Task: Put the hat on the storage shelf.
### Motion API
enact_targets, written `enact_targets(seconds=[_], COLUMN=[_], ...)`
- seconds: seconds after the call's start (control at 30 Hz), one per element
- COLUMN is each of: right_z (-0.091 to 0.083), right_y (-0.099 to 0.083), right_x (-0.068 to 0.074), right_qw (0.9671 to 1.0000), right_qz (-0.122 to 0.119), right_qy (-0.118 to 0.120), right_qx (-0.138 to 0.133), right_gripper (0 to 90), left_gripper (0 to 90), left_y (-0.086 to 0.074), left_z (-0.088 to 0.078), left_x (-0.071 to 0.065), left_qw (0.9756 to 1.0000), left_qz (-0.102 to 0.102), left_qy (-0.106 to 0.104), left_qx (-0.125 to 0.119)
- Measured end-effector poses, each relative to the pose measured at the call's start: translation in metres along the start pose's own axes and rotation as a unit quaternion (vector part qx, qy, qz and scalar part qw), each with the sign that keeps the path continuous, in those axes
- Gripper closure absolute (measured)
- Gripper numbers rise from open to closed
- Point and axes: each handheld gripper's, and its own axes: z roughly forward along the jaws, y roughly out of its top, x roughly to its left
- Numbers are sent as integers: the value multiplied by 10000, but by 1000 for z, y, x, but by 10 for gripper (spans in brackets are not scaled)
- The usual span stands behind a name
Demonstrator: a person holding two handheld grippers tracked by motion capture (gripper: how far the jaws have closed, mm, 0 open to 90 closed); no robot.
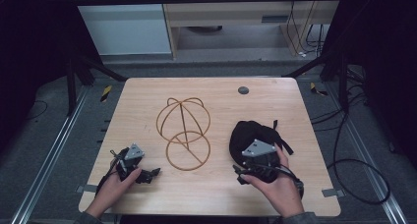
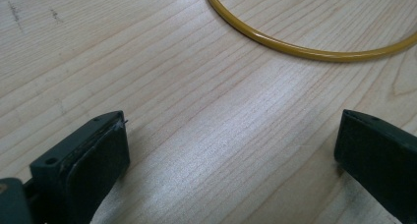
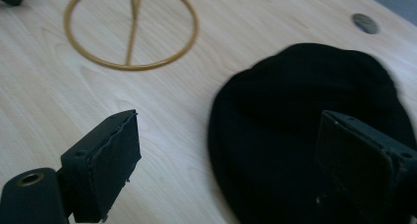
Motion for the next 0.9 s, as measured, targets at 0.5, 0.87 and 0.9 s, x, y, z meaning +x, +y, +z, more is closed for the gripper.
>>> enact_targets(seconds=[0.5, 0.87, 0.9], right_z=[-6, 36, 38], right_y=[13, 38, 39], right_x=[-66, -94, -95], right_qw=[9935, 9853, 9848], right_qz=[213, 106, 96], right_qy=[9, 142, 131], right_qx=[1115, 1701, 1727], right_gripper=[215, 282, 290], left_gripper=[0, 0, 0], left_y=[0, 0, 0], left_z=[0, 0, 0], left_x=[0, 0, 0], left_qw=[10000, 10000, 10000], left_qz=[-10, -4, -5], left_qy=[-4, -8, -9], left_qx=[-4, -2, -1])
